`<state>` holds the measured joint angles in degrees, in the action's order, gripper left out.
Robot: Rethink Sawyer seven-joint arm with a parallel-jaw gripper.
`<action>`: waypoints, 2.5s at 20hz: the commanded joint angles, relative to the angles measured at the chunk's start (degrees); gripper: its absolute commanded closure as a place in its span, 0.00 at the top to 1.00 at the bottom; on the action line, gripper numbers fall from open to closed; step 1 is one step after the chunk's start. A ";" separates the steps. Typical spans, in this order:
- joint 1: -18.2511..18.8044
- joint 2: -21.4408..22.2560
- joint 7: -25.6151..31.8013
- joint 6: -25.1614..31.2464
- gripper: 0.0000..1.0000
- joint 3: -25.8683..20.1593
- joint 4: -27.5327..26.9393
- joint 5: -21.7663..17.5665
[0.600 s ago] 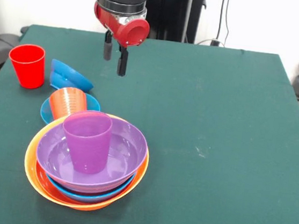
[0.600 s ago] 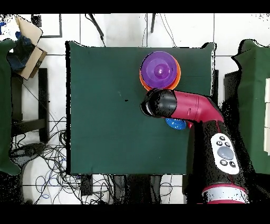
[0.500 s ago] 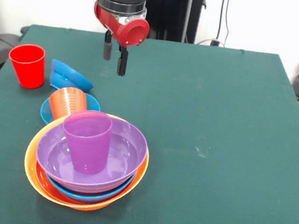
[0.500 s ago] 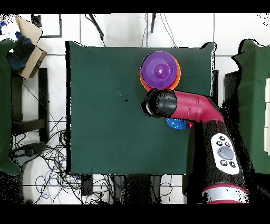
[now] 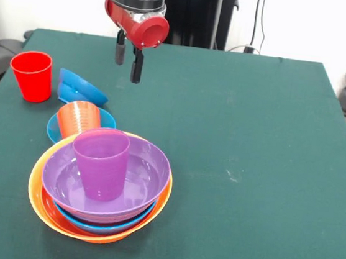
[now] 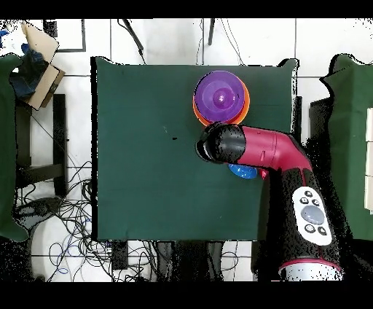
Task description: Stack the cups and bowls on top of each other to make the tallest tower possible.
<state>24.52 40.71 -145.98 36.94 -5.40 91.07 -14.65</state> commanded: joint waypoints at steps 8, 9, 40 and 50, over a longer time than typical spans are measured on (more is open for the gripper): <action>-3.96 -2.10 4.45 0.46 1.00 1.96 3.57 -6.38; -3.77 -2.65 4.62 -0.80 1.00 2.17 3.81 -7.05; -15.30 -21.19 -10.32 -28.48 1.00 21.09 -4.11 -8.90; -14.60 -20.45 -6.49 -34.74 1.00 21.20 -2.30 -5.27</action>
<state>10.58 22.89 -145.99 3.84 20.15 88.75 -22.50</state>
